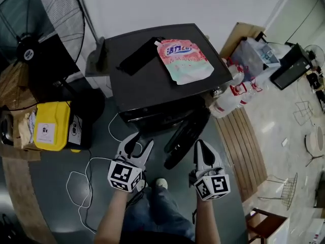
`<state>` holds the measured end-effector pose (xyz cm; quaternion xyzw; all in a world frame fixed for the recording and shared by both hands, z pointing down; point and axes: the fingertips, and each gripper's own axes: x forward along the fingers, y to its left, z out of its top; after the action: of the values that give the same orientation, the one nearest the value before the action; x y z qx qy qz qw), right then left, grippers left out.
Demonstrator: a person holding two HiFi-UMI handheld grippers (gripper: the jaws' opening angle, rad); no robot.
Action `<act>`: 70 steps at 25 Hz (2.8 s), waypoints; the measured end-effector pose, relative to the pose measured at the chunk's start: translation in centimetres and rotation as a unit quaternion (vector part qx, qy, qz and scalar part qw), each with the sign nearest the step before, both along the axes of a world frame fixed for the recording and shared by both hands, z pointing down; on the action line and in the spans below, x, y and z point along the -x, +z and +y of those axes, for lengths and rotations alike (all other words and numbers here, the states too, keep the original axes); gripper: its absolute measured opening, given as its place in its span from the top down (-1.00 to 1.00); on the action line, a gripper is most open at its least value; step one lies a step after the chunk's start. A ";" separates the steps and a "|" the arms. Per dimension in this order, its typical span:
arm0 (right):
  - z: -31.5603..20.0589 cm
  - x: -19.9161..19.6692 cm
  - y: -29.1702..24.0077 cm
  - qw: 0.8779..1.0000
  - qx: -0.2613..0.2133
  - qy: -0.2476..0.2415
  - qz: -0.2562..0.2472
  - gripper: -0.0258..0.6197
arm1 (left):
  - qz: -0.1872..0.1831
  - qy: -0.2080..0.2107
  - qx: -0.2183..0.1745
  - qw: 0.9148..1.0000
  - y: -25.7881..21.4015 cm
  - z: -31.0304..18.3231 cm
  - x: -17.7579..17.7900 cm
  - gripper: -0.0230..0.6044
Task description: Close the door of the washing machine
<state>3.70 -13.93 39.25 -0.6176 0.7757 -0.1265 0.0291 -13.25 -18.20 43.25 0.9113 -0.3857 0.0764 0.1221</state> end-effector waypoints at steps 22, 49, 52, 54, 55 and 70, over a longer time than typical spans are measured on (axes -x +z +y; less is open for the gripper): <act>2.9 -1.9 14.8 0.997 0.061 0.016 -0.034 0.88 | -0.073 0.113 0.095 0.986 21.0 10.5 -9.7 0.34; 4.4 -2.8 18.7 0.996 0.086 0.010 -0.030 0.88 | -0.131 0.117 0.111 0.978 30.1 12.2 -14.8 0.66; 4.2 -2.6 18.7 0.996 0.088 0.006 -0.030 0.88 | -0.133 0.118 0.111 0.978 30.1 12.1 -14.7 0.66; 4.1 -2.5 18.7 0.996 0.089 0.005 -0.030 0.88 | -0.134 0.117 0.112 0.978 30.0 12.0 -14.6 0.67; 4.0 -2.5 18.7 0.996 0.089 0.004 -0.030 0.88 | -0.135 0.116 0.113 0.978 30.0 11.8 -14.4 0.67; 2.4 0.0 18.6 0.995 0.090 -0.020 -0.036 0.88 | -0.124 0.072 0.127 0.982 30.2 6.1 -9.3 0.67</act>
<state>3.70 -11.55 57.90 -0.5972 0.7717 -0.2187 -0.0013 -3.90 -12.07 73.49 0.8975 -0.3181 0.2453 0.1822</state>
